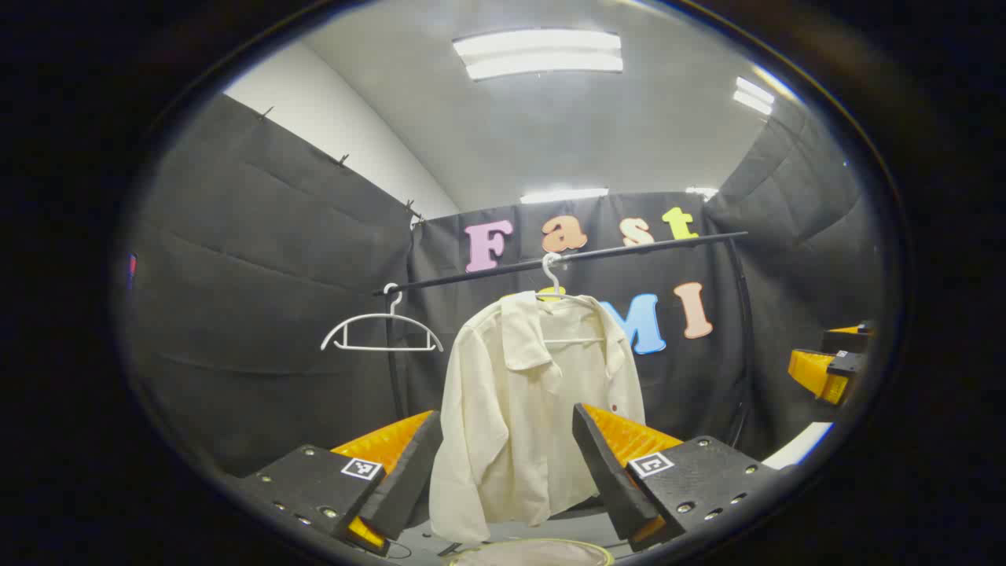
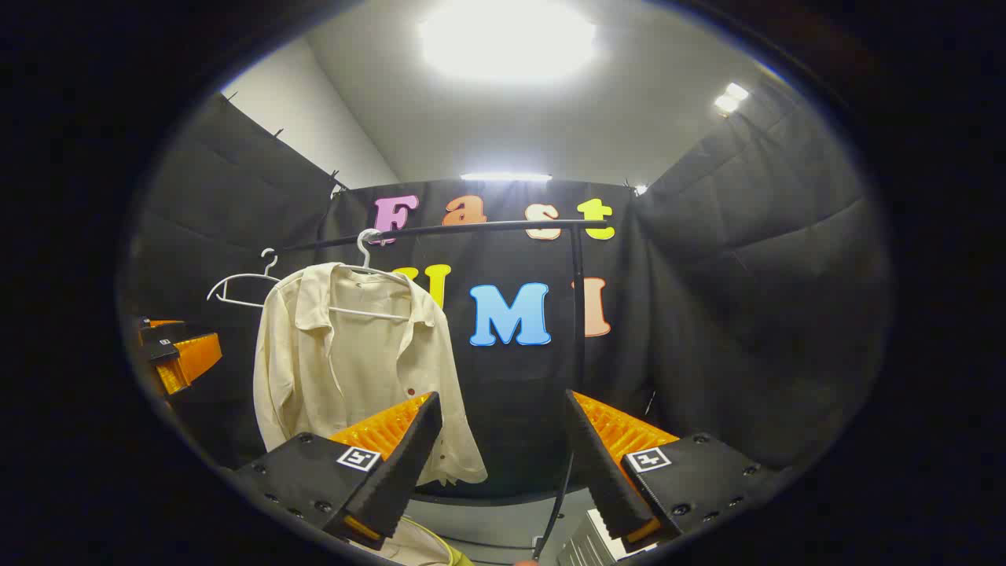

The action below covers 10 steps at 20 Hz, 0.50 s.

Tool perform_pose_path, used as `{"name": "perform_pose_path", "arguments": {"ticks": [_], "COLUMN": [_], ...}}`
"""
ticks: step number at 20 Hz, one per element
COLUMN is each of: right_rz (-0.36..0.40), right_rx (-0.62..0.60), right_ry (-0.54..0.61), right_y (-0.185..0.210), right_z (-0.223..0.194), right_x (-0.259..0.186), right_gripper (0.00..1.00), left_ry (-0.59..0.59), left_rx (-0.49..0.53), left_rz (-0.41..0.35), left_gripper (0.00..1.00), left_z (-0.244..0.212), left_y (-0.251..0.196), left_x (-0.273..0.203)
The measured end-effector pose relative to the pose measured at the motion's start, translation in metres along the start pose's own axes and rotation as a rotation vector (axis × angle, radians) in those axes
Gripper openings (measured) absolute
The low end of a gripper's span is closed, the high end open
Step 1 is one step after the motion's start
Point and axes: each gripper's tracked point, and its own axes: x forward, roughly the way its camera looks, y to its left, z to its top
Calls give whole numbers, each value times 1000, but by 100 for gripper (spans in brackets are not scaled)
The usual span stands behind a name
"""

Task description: Grasp the clothes on the hanger with both hands and then place them into the laundry hamper below.

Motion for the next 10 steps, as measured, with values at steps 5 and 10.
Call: {"name": "perform_pose_path", "arguments": {"ticks": [5,10], "right_rz": [-10,-22], "right_rx": [-7,-11], "right_ry": [-9,-4], "right_y": [0,3], "right_z": [3,1], "right_x": [-3,-6], "right_gripper": [96,96], "left_ry": [-3,-3], "left_rx": [4,-4], "left_rz": [-5,-17], "left_gripper": [100,98], "left_z": [-2,-3], "left_y": [2,5], "left_x": [1,5]}}
